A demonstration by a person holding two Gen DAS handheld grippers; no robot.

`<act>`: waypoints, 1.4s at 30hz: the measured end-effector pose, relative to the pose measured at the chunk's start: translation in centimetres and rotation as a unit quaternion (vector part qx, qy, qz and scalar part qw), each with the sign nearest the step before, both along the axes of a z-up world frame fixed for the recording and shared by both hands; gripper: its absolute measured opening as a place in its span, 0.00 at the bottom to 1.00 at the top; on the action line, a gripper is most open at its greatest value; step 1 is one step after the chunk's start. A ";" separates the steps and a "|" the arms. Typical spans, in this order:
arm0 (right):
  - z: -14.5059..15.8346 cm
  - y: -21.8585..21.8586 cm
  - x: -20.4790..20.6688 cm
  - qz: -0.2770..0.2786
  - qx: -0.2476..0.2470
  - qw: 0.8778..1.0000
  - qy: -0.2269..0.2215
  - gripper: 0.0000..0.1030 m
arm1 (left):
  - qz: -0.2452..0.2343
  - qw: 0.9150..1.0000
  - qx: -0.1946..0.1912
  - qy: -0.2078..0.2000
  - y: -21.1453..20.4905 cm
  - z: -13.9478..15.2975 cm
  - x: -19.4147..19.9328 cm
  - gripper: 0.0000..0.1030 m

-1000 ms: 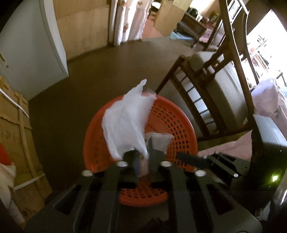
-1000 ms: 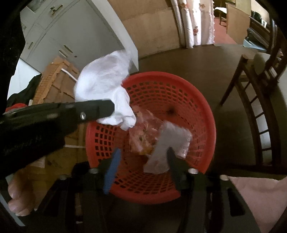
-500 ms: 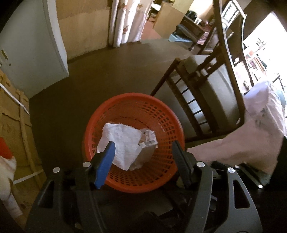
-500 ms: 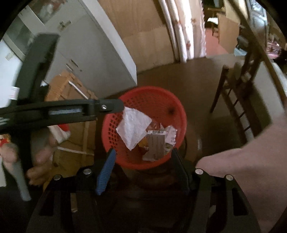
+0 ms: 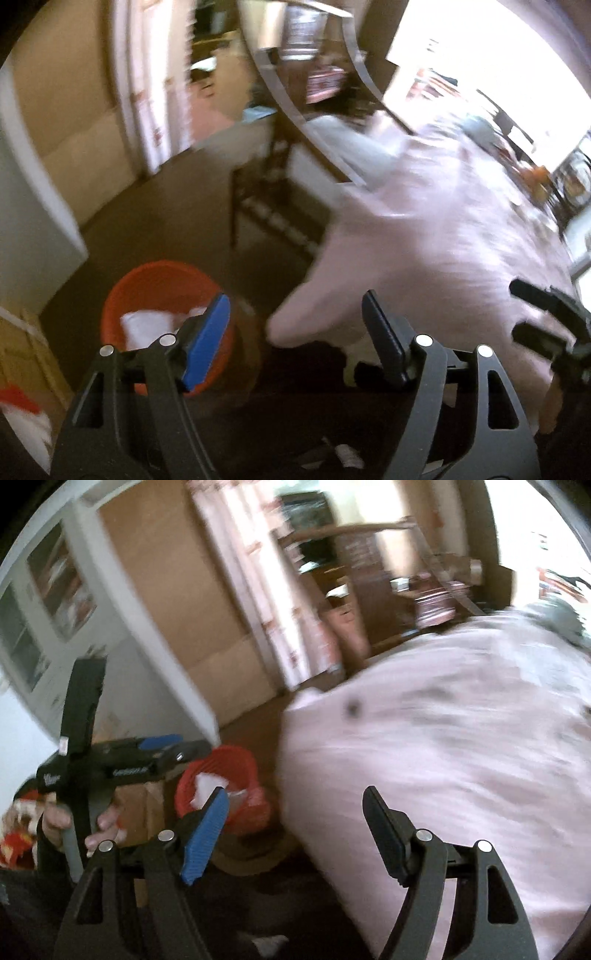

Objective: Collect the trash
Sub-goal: 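Swing both open tools back over the table, then grasp the red-and-white snack box with the left tool while the right tool grasps the white paper cup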

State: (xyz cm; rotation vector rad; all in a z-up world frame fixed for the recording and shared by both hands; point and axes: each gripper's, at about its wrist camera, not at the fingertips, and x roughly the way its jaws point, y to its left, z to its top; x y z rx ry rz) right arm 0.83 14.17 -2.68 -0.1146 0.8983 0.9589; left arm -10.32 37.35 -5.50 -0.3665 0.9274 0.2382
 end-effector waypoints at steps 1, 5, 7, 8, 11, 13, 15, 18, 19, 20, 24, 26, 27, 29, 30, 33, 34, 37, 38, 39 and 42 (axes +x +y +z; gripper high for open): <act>0.8 -2.4 0.5 -0.023 0.006 1.000 -0.005 0.72 | -0.019 1.000 0.006 -0.004 -1.7 0.7 1.0 0.70; 3.5 -10.1 2.1 -0.099 0.030 0.994 -0.020 0.74 | -0.091 0.995 0.033 -0.023 -7.9 3.1 4.8 0.70; 4.9 -14.4 2.9 -0.144 0.039 0.988 -0.032 0.75 | -0.127 0.990 0.048 -0.039 -11.2 4.6 6.6 0.73; 5.7 -16.2 3.4 -0.165 0.042 0.985 -0.039 0.75 | -0.145 0.987 0.053 -0.050 -13.1 5.4 7.7 0.74; 7.7 -22.1 4.3 -0.225 0.057 0.971 -0.054 0.76 | -0.186 0.979 0.056 -0.065 -17.1 6.7 9.8 0.75; 8.7 -26.0 4.5 -0.262 0.062 0.961 -0.066 0.76 | -0.217 0.972 0.055 -0.071 -20.0 7.3 11.3 0.75; 9.2 -28.9 4.8 -0.289 0.062 0.952 -0.076 0.76 | -0.239 0.966 0.057 -0.073 -22.5 7.7 12.6 0.76; 9.8 -32.7 5.0 -0.326 0.059 0.939 -0.086 0.76 | -0.274 0.957 0.064 -0.069 -26.4 7.6 14.5 0.76; 10.0 -34.1 5.4 -0.342 0.057 0.934 -0.088 0.76 | -0.288 0.953 0.065 -0.065 -27.9 7.4 15.4 0.76; 9.9 -34.7 6.0 -0.353 0.055 0.930 -0.088 0.76 | -0.295 0.951 0.066 -0.063 -29.0 7.3 16.0 0.76; 11.0 -38.2 8.1 -0.390 0.063 0.915 -0.084 0.76 | -0.314 0.944 0.084 -0.055 -32.6 7.7 19.6 0.76; 12.0 -39.5 9.6 -0.398 0.072 0.910 -0.089 0.76 | -0.309 0.945 0.086 -0.065 -33.3 8.9 20.9 0.76; 12.5 -40.1 10.3 -0.403 0.074 0.908 -0.092 0.77 | -0.306 0.946 0.084 -0.072 -33.5 9.5 21.7 0.76; 12.7 -41.3 12.8 -0.419 0.073 0.901 -0.092 0.79 | -0.301 0.946 0.090 -0.083 -34.3 10.3 24.1 0.78; 12.5 -41.7 13.6 -0.420 0.075 0.901 -0.085 0.79 | -0.293 0.947 0.101 -0.082 -34.8 10.4 25.1 0.78; 8.8 -41.7 18.1 -0.421 0.061 0.904 -0.034 0.79 | -0.276 0.949 0.140 -0.061 -36.3 9.1 28.9 0.78; 6.7 -41.5 19.8 -0.418 0.062 0.907 -0.002 0.79 | -0.272 0.950 0.147 -0.049 -36.7 8.3 30.1 0.78; 2.1 -40.7 23.2 -0.406 0.061 0.911 0.051 0.72 | -0.276 0.951 0.141 -0.018 -37.2 6.4 32.2 0.78; 1.2 -40.4 24.0 -0.403 0.055 0.912 0.056 0.70 | -0.279 0.950 0.141 -0.014 -37.2 5.9 32.5 0.78; 0.4 -40.0 24.8 -0.399 0.049 0.914 0.060 0.69 | -0.279 0.949 0.145 -0.012 -37.3 5.6 32.7 0.78; -1.4 -38.9 26.9 -0.389 0.044 0.917 0.072 0.64 | -0.282 0.947 0.156 -0.010 -37.5 4.7 33.5 0.78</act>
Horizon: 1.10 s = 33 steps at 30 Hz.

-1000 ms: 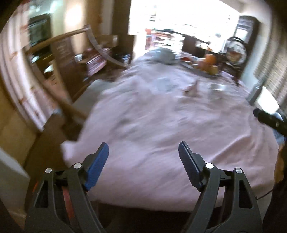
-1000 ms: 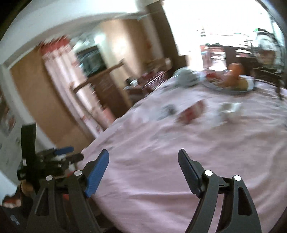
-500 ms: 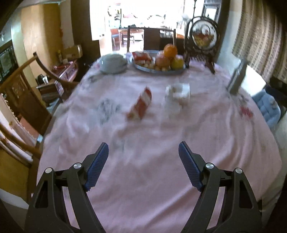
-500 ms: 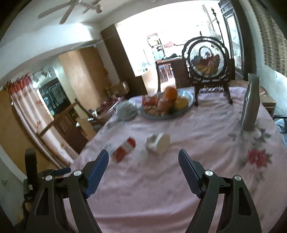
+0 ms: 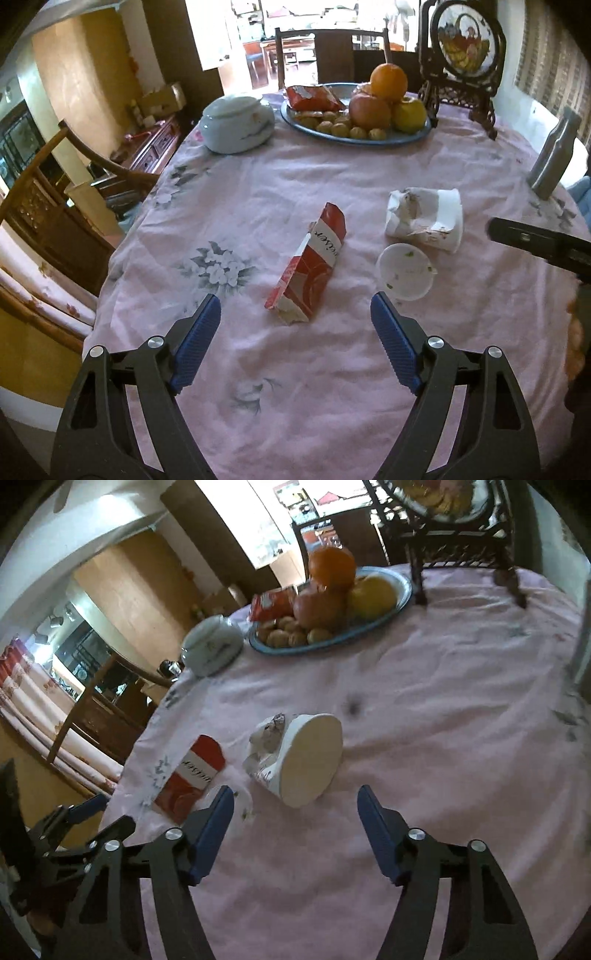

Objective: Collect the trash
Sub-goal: 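Grasp the red-and-white snack box with the left tool while the right tool grasps the white paper cup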

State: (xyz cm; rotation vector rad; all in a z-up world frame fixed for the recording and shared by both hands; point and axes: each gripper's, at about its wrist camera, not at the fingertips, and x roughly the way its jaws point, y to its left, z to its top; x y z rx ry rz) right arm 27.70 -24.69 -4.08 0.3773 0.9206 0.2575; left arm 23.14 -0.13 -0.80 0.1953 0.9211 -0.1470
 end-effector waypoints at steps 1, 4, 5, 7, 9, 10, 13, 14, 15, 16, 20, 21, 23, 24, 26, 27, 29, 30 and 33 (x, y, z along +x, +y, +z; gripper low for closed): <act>-0.5 0.3 0.8 0.003 0.008 1.000 0.001 0.62 | 0.002 1.000 0.003 -0.001 0.1 -0.2 0.3 0.78; -1.5 1.1 2.4 0.011 0.016 1.000 0.006 0.58 | 0.006 1.000 0.007 0.002 0.2 -0.7 1.4 0.78; -1.8 1.3 3.0 0.014 0.020 1.000 0.009 0.52 | 0.008 1.000 0.009 0.003 0.3 -0.8 1.9 0.78; -2.4 1.7 4.0 0.019 0.029 0.999 0.013 0.40 | 0.014 1.000 0.008 0.004 0.5 -0.9 2.8 0.77; -2.9 2.0 4.9 0.023 0.031 0.999 0.021 0.20 | 0.015 1.000 0.003 0.009 0.6 -1.1 3.5 0.77; -3.3 2.0 5.1 0.018 0.029 0.999 0.026 0.09 | 0.015 1.000 0.002 0.014 0.5 -1.2 4.0 0.77; -2.7 1.2 4.5 -0.004 0.034 0.999 0.007 0.04 | 0.011 1.000 0.007 0.018 0.1 -1.7 4.8 0.75; -2.4 0.8 4.1 -0.004 0.037 0.999 0.001 0.03 | 0.008 1.000 0.009 0.019 0.0 -1.9 5.0 0.73; -1.9 0.4 3.4 -0.003 0.044 0.999 -0.006 0.04 | 0.005 1.000 0.014 0.023 -0.2 -2.3 5.3 0.71; -1.5 0.0 2.7 -0.001 0.043 0.999 -0.012 0.04 | 0.003 0.999 0.016 0.028 -0.3 -2.6 5.5 0.71; 0.0 -1.5 -0.2 -0.003 0.018 0.999 -0.039 0.04 | -0.001 0.999 0.017 0.043 -0.6 -3.6 6.5 0.61; 0.2 -1.9 -0.8 -0.002 0.017 0.999 -0.041 0.04 | -0.002 0.999 0.018 0.046 -0.7 -3.8 6.7 0.57; 0.4 -2.5 -2.0 -0.002 0.016 0.999 -0.046 0.04 | -0.006 0.998 0.023 0.053 -1.0 -4.3 7.0 0.52; 0.4 -2.8 -2.5 0.001 0.017 0.999 -0.045 0.04 | -0.006 0.998 0.026 0.061 -1.1 -4.6 7.2 0.46; 0.5 -3.3 -3.2 -0.001 0.018 0.999 -0.047 0.04 | -0.007 0.997 0.017 0.078 -1.1 -5.2 7.4 0.33; 0.5 -3.5 -3.4 0.000 0.020 0.999 -0.047 0.04 | -0.008 0.996 0.015 0.084 -1.1 -5.3 7.5 0.30; 0.5 -3.8 -3.7 -0.001 0.027 0.998 -0.050 0.04 | -0.007 0.997 0.026 0.078 -1.3 -5.3 7.3 0.21; 0.5 -3.8 -3.7 0.000 0.028 0.998 -0.050 0.04 | -0.006 0.997 0.030 0.075 -1.4 -5.2 7.2 0.05; 0.6 -3.4 -4.1 0.008 0.032 0.998 -0.052 0.04 | -0.008 0.997 0.031 0.069 -1.5 -4.8 6.5 0.02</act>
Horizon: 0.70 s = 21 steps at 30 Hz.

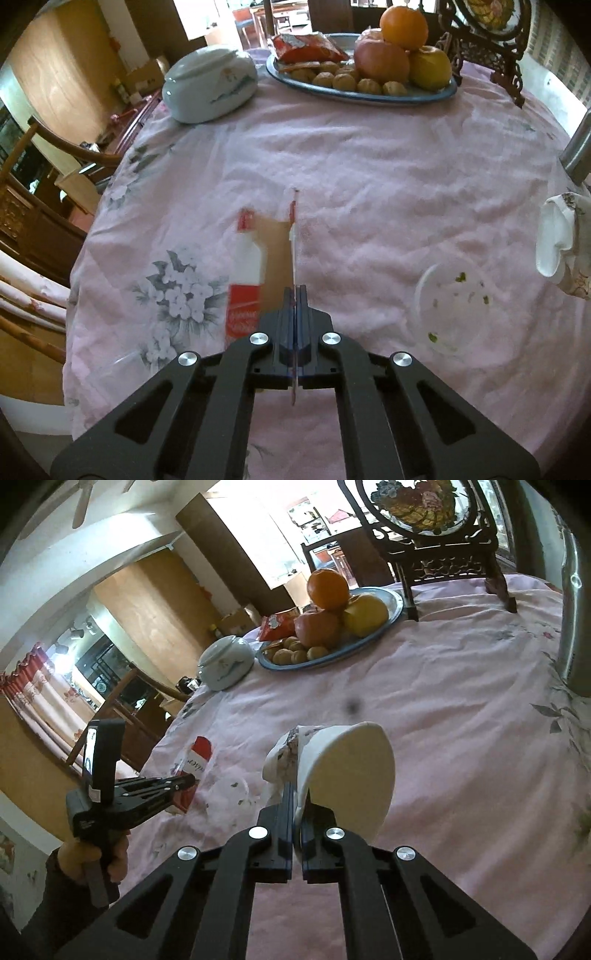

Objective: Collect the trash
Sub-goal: 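Grasp the red-and-white snack box with the left tool while the right tool grasps the white paper cup, then carry the snack box and paper cup over the orange basket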

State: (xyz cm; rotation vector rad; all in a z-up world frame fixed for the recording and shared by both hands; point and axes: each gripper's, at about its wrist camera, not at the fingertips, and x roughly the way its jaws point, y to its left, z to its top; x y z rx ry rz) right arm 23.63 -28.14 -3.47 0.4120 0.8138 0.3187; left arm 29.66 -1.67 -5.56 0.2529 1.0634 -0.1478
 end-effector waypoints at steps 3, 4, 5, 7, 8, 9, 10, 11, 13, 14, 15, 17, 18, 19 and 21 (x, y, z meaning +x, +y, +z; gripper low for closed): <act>0.3 0.5 -0.8 0.010 0.001 1.000 -0.005 0.04 | -0.011 1.000 0.005 -0.020 -0.3 1.0 -1.5 0.02; 0.4 0.8 -1.1 0.014 0.003 1.000 -0.005 0.04 | -0.016 1.000 0.000 -0.023 -0.3 1.5 -2.2 0.02; 0.5 1.0 -1.4 0.017 0.004 1.000 -0.006 0.04 | -0.019 0.999 -0.003 -0.027 -0.3 2.0 -2.9 0.02; 0.6 1.3 -2.0 0.021 0.003 1.000 -0.006 0.04 | -0.023 0.999 -0.007 -0.033 -0.2 2.7 -4.1 0.02; 0.7 1.5 -2.3 0.023 0.003 1.000 -0.006 0.04 | -0.025 0.999 -0.012 -0.034 -0.1 3.1 -4.8 0.02; 0.9 1.7 -2.8 0.026 0.003 1.000 -0.007 0.04 | -0.026 0.999 -0.018 -0.035 0.0 3.5 -5.5 0.02; 1.0 1.9 -3.2 0.028 0.003 1.000 -0.008 0.04 | -0.030 0.999 -0.026 -0.036 0.2 3.9 -6.5 0.02; 1.3 2.2 -3.9 0.031 0.001 0.999 -0.011 0.04 | -0.031 0.998 -0.029 -0.037 0.3 4.1 -7.2 0.02; 1.8 2.7 -4.8 0.035 0.001 0.999 -0.015 0.04 | -0.033 0.998 -0.036 -0.041 0.8 4.6 -9.0 0.02; 2.1 3.1 -5.7 0.038 0.001 0.999 -0.018 0.04 | -0.035 0.998 -0.040 -0.042 1.1 4.8 -10.0 0.02; 2.3 3.3 -6.2 0.040 0.000 0.999 -0.019 0.04 | -0.036 0.997 -0.042 -0.044 1.3 4.9 -10.7 0.02; 2.7 4.0 -7.3 0.045 -0.003 0.999 -0.020 0.04 | -0.036 0.997 -0.047 -0.046 2.0 5.2 -12.5 0.02; 2.9 4.3 -8.0 0.047 -0.004 0.999 -0.021 0.04 | -0.036 0.997 -0.050 -0.047 2.4 5.3 -13.4 0.02; 3.0 4.7 -8.7 0.050 -0.005 0.998 -0.022 0.04 | -0.034 0.997 -0.053 -0.049 3.0 5.4 -14.5 0.02; 3.3 5.3 -9.9 0.057 -0.005 0.998 -0.023 0.04 | -0.030 0.997 -0.057 -0.052 4.1 5.6 -16.6 0.02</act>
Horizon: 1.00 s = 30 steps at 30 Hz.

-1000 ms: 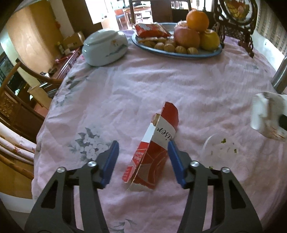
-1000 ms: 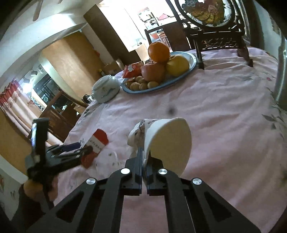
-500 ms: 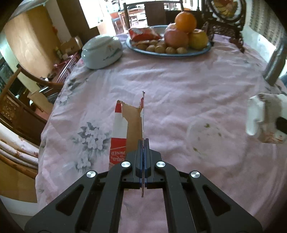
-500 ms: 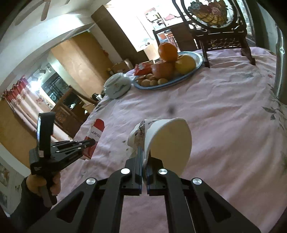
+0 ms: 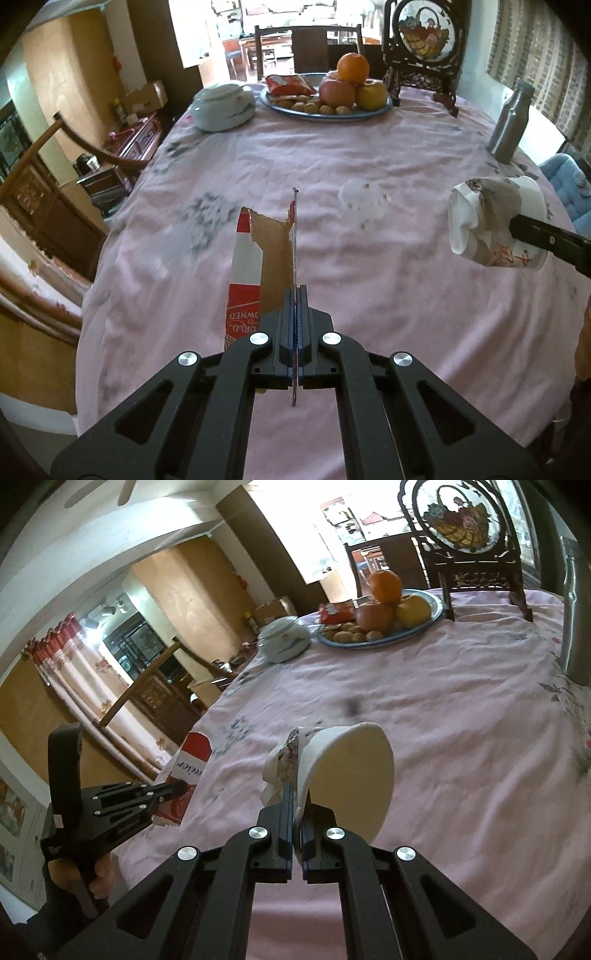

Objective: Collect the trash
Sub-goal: 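Carry the snack box and paper cup over the orange basket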

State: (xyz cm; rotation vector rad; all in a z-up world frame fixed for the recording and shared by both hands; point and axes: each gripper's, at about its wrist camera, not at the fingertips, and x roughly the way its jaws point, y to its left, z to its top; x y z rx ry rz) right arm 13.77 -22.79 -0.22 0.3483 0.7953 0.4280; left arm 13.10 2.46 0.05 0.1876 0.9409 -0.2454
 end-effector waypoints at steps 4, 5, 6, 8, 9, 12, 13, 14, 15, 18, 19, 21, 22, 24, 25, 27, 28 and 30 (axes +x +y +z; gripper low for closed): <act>0.0 2.3 -2.6 0.024 -0.004 1.000 0.001 0.04 | 0.011 1.000 -0.003 -0.007 2.4 0.5 -3.5 0.02; -0.1 3.0 -3.2 0.031 -0.005 0.999 0.001 0.04 | 0.015 1.000 -0.004 -0.009 3.1 0.6 -4.3 0.02; -0.1 3.7 -3.8 0.038 -0.005 0.999 0.002 0.04 | 0.018 1.000 -0.004 -0.011 3.7 0.7 -5.2 0.02; -0.3 5.5 -5.2 0.054 -0.005 0.999 0.004 0.04 | 0.031 0.999 -0.003 -0.022 5.5 0.9 -7.5 0.02; -0.3 6.1 -5.6 0.060 -0.005 0.998 0.003 0.04 | 0.037 0.999 -0.001 -0.027 6.2 0.9 -8.4 0.02; -0.6 8.9 -7.2 0.088 -0.007 0.996 0.003 0.04 | 0.053 0.998 0.006 -0.040 8.5 0.9 -11.0 0.03; -0.7 10.0 -7.7 0.099 -0.006 0.995 0.005 0.04 | 0.064 0.997 0.008 -0.044 9.6 0.8 -11.8 0.03; -0.9 10.9 -8.1 0.106 -0.005 0.994 0.007 0.04 | 0.076 0.996 0.004 -0.045 10.8 0.7 -12.6 0.03; -1.1 11.9 -8.4 0.113 -0.004 0.993 0.010 0.04 | 0.082 0.996 0.001 -0.046 11.4 0.6 -13.1 0.03; -1.4 15.2 -9.5 0.142 0.000 0.990 0.016 0.04 | 0.113 0.992 -0.011 -0.049 14.6 0.3 -15.3 0.02; -1.4 16.5 -9.9 0.153 0.000 0.988 0.016 0.04 | 0.120 0.991 -0.014 -0.049 15.3 0.2 -15.8 0.02; -1.4 18.6 -10.8 0.171 0.001 0.985 0.016 0.04 | 0.138 0.989 -0.015 -0.052 16.9 0.0 -17.1 0.02; -1.3 19.9 -11.3 0.182 0.001 0.983 0.015 0.04 | 0.151 0.987 -0.015 -0.055 18.0 -0.1 -17.9 0.02; -1.3 22.1 -12.2 0.202 -0.003 0.979 0.015 0.04 | 0.170 0.983 -0.027 -0.059 20.0 -0.3 -19.4 0.02; -1.2 23.6 -12.8 0.215 -0.007 0.977 0.015 0.04 | 0.178 0.982 -0.031 -0.060 20.8 -0.3 -19.9 0.02; -1.2 25.7 -13.5 0.233 -0.010 0.972 0.015 0.04 | 0.198 0.977 -0.039 -0.061 22.5 -0.5 -21.1 0.02; -1.1 27.1 -14.0 0.246 -0.011 0.969 0.015 0.04 | 0.209 0.975 -0.042 -0.062 23.4 -0.6 -21.8 0.02; -1.0 29.7 -15.0 0.269 -0.015 0.963 0.015 0.04 | 0.227 0.971 -0.045 -0.060 25.0 -1.0 -22.8 0.02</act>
